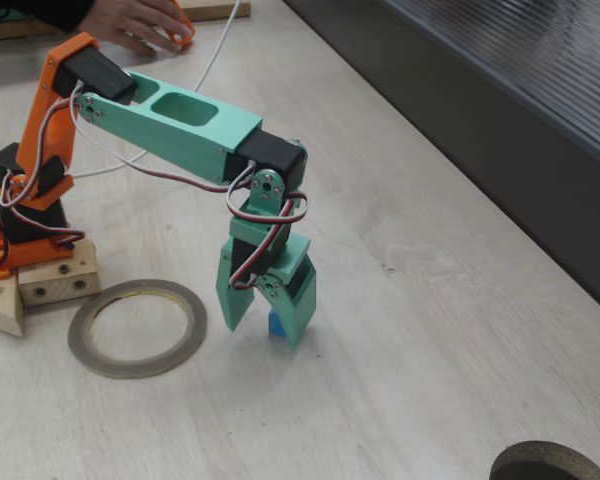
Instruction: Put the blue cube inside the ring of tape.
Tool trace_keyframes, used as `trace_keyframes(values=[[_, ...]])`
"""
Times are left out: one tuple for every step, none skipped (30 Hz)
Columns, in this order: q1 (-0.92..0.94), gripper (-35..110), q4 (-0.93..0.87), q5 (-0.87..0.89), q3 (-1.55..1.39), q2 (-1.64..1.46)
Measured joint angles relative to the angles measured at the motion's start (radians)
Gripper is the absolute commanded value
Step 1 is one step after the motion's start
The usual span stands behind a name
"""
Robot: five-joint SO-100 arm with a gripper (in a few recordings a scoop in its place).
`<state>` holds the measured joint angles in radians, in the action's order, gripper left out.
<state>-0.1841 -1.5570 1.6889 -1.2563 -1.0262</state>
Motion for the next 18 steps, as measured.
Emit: trace_keyframes(values=[[0.0,53,0.0,0.0,0.0,0.0],[0.0,53,0.0,0.0,0.0,0.0],[0.0,53,0.0,0.0,0.0,0.0],[0.0,53,0.0,0.0,0.0,0.0],[0.0,53,0.0,0.0,0.0,0.0],[0.0,53,0.0,0.0,0.0,0.0],[0.0,53,0.0,0.0,0.0,0.0],[0.0,53,0.0,0.0,0.0,0.0],[0.0,53,0.0,0.0,0.0,0.0],[0.0,53,0.0,0.0,0.0,0.0],[0.0,52,0.0,0.0,0.0,0.0],[0.0,52,0.0,0.0,0.0,0.0],[0.0,50,0.0,0.0,0.0,0.0],[0.0,47,0.0,0.0,0.0,0.0],[0.0,44,0.0,0.0,0.0,0.0],[0.0,40,0.0,0.0,0.0,0.0],[0.0,35,0.0,0.0,0.0,0.0],[0.0,31,0.0,0.0,0.0,0.0]])
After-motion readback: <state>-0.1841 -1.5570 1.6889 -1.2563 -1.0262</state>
